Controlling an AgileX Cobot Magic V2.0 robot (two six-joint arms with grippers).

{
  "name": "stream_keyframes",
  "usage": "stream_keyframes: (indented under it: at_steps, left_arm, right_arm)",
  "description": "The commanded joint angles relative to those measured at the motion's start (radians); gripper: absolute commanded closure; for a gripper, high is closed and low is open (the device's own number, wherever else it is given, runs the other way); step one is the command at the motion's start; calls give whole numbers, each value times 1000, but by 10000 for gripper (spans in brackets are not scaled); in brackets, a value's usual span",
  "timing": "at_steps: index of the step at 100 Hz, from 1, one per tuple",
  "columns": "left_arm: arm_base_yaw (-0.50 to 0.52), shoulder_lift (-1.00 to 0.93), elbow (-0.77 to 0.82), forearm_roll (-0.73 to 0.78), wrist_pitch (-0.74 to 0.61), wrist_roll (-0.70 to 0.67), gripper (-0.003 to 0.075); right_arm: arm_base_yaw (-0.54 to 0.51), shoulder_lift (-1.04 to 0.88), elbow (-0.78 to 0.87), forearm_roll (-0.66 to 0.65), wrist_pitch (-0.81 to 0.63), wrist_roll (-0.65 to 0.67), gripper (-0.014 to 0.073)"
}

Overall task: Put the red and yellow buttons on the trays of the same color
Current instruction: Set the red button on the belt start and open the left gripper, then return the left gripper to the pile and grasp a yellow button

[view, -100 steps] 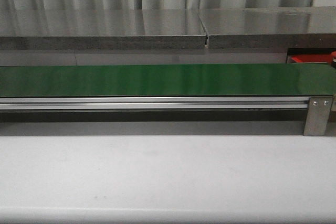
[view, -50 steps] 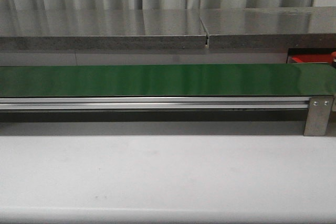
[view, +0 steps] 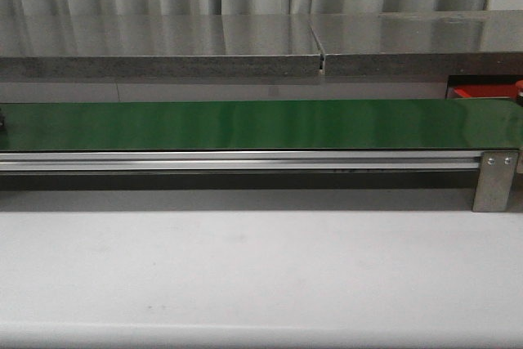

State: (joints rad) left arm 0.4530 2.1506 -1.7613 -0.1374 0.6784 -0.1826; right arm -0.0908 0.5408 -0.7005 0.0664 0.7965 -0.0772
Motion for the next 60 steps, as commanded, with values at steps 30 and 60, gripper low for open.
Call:
stream_keyframes:
  at_steps: [30, 60]
  left_arm:
    - [0, 5, -35, -6, -169, 16, 156]
    - [-2, 16, -35, -15, -229, 39, 251]
  right_arm:
    - [0, 1, -22, -9, -64, -6, 711]
    - [0, 1, -22, -9, -64, -6, 711]
